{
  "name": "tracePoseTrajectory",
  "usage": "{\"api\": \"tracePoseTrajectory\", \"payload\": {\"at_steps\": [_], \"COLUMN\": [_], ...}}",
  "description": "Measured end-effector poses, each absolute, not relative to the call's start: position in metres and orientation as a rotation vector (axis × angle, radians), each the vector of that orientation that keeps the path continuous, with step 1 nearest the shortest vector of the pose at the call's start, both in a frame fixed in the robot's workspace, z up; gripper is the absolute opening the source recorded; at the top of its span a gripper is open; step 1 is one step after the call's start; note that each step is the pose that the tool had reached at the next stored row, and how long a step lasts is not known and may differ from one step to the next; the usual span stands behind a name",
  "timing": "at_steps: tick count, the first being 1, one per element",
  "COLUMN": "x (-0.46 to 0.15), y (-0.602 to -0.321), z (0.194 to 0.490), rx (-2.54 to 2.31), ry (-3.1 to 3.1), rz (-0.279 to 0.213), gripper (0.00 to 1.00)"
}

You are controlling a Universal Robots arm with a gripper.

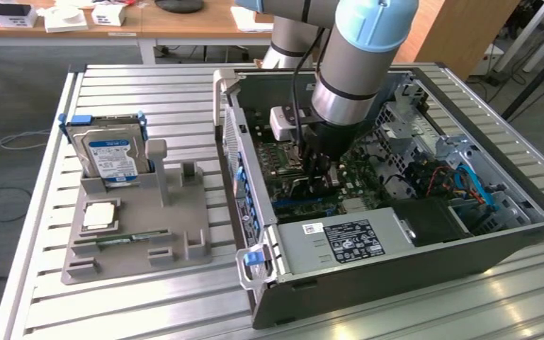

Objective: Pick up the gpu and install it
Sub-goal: 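Insert the gpu into the slot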

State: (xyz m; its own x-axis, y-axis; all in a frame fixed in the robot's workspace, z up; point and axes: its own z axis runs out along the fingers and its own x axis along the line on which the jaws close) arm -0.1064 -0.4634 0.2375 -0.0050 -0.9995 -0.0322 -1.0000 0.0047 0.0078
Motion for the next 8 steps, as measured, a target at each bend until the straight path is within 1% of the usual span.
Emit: {"api": "tracePoseTrajectory", "payload": {"at_steps": [8], "x": [-0.1064], "y": [-0.4635], "z": [0.2377], "rx": [-2.204], "ry": [2.215], "rz": [0.044], "gripper": [0.35]}}
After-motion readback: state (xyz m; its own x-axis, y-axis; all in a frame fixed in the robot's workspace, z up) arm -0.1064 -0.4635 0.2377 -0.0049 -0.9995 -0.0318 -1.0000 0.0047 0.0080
